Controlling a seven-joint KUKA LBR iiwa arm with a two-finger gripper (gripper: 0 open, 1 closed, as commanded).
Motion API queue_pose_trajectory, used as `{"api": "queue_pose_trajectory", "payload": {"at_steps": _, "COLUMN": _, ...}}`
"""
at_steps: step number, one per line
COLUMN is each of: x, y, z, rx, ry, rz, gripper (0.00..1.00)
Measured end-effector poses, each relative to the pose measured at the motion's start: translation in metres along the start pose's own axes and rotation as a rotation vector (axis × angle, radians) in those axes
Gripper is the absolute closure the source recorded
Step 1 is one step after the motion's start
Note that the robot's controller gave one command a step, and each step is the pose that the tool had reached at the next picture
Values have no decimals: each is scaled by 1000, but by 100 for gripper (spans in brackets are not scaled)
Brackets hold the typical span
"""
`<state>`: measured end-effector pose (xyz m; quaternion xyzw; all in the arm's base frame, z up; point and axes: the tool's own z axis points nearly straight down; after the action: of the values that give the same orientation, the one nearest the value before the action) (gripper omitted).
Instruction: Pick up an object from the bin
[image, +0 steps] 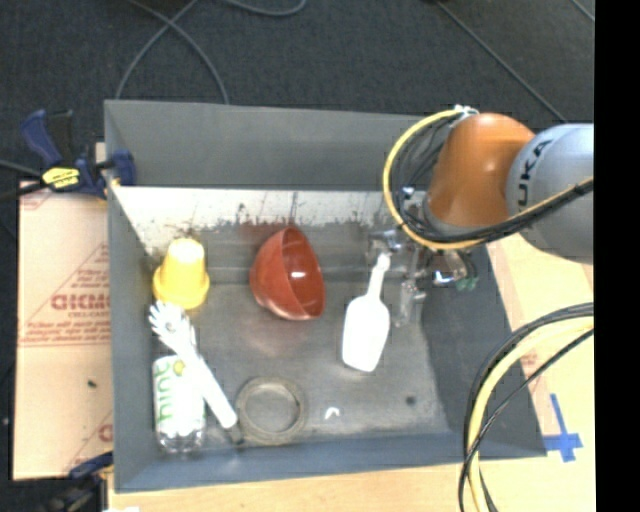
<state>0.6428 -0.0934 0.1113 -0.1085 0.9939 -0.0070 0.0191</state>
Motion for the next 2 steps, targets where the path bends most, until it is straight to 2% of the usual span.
{"api": "queue_pose_trajectory", "payload": {"at_steps": 1, "x": -25, "y": 71, "z": 40, "rx": -15, "ry": 0, "rz": -315, "gripper": 0}}
{"api": "queue_pose_trajectory", "payload": {"at_steps": 2, "x": -13, "y": 26, "z": 35, "rx": -1, "ry": 0, "rz": -30, "gripper": 0}}
